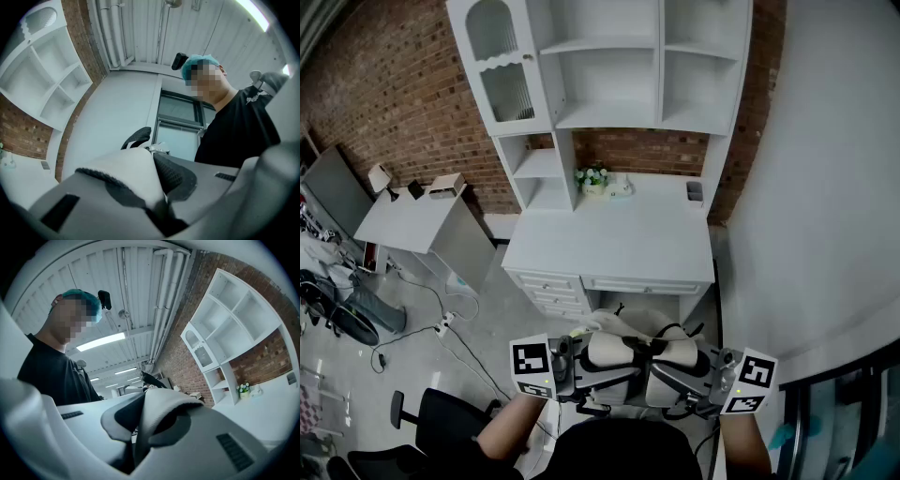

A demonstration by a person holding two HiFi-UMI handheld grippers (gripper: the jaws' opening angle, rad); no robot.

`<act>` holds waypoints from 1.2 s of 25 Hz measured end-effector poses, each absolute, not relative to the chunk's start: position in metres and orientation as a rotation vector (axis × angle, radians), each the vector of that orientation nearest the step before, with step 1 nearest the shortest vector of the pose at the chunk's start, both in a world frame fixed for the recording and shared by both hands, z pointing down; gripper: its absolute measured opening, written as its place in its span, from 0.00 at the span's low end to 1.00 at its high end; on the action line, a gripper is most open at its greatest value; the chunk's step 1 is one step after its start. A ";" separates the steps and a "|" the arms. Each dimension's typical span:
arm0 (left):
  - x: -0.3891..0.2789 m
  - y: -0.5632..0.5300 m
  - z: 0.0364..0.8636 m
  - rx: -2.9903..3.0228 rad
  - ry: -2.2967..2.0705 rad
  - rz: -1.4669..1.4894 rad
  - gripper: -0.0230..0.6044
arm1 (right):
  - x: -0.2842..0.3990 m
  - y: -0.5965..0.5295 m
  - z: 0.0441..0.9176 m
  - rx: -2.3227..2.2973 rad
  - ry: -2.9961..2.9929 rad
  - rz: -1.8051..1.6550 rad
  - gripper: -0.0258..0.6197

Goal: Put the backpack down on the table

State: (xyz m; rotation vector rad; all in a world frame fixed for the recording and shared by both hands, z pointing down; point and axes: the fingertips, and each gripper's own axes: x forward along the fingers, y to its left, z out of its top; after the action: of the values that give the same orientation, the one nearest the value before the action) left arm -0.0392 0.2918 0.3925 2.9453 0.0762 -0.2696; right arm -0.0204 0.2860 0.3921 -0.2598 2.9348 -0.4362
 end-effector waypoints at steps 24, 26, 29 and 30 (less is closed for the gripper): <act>0.007 0.252 0.397 2.928 -0.140 -0.240 0.13 | 0.025 0.248 0.395 -0.045 2.950 -0.501 0.11; 0.009 0.247 0.402 2.905 -0.152 -0.251 0.13 | 0.026 0.243 0.401 -0.044 2.957 -0.510 0.11; 0.012 0.237 0.411 2.890 -0.155 -0.260 0.13 | 0.029 0.231 0.410 -0.062 2.966 -0.515 0.11; 0.013 0.233 0.413 2.892 -0.148 -0.259 0.13 | 0.030 0.225 0.411 -0.073 2.966 -0.514 0.11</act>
State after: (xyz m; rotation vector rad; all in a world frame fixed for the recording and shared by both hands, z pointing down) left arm 0.0133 0.2325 0.4134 2.8921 -0.1475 -0.2591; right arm 0.0304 0.2253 0.4113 -0.0726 2.9657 -0.5140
